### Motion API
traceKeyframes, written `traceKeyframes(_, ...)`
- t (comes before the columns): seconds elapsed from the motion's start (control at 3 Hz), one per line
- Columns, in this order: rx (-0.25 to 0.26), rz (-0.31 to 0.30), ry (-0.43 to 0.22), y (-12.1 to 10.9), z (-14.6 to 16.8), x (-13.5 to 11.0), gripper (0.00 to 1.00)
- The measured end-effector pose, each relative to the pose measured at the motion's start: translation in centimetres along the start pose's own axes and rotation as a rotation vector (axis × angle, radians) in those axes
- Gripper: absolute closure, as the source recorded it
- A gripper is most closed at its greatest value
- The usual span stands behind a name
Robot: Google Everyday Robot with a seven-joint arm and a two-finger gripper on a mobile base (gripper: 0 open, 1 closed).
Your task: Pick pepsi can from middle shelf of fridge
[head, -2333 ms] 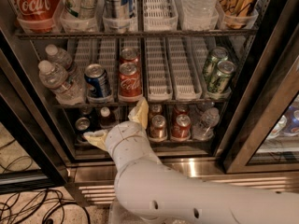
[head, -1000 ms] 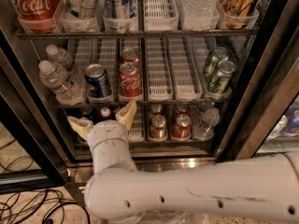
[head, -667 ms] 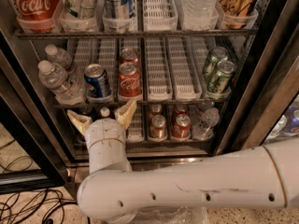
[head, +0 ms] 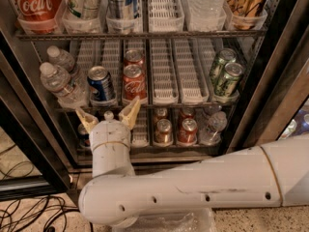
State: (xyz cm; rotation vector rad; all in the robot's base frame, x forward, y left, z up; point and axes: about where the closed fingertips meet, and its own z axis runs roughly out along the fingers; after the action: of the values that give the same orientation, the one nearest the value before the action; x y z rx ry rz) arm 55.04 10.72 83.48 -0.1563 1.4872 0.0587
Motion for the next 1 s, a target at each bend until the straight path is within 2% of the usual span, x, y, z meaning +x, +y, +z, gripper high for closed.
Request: traceKeyframes(1.0,-0.059,-0.064,-0.008,0.9,1.8,0.4,0.28)
